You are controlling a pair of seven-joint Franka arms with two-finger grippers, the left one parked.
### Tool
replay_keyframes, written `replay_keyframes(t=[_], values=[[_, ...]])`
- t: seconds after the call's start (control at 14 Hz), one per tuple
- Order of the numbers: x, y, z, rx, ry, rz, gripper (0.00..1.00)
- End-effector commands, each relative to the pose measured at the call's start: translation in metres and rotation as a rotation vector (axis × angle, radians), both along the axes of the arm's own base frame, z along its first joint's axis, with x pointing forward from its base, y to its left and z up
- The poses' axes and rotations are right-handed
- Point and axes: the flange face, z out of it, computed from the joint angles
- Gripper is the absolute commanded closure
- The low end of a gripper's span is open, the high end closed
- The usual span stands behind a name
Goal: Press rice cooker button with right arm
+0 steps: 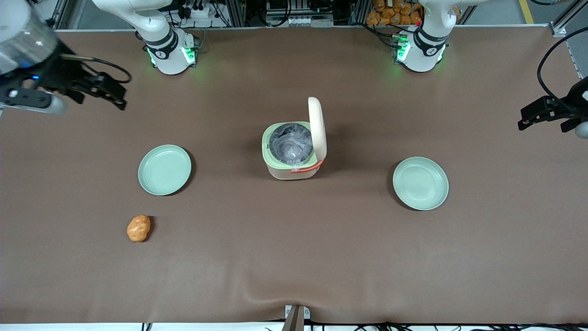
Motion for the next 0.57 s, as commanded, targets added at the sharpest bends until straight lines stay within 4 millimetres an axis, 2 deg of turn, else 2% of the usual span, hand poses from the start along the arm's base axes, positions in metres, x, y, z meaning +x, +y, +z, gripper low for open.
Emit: replay_keyframes(t=[0.0, 0.14, 0.29, 0.5], values=[[-0.006, -0.035, 0.009, 0.017, 0.003, 0.050, 0.00], [-0.006, -0.064, 0.013, 0.020, -0.005, 0.090, 0.00], [-0.008, -0.085, 0.014, 0.021, 0.002, 0.113, 0.00], [-0.012, -0.100, 0.015, 0.032, 0.021, 0.149, 0.00]])
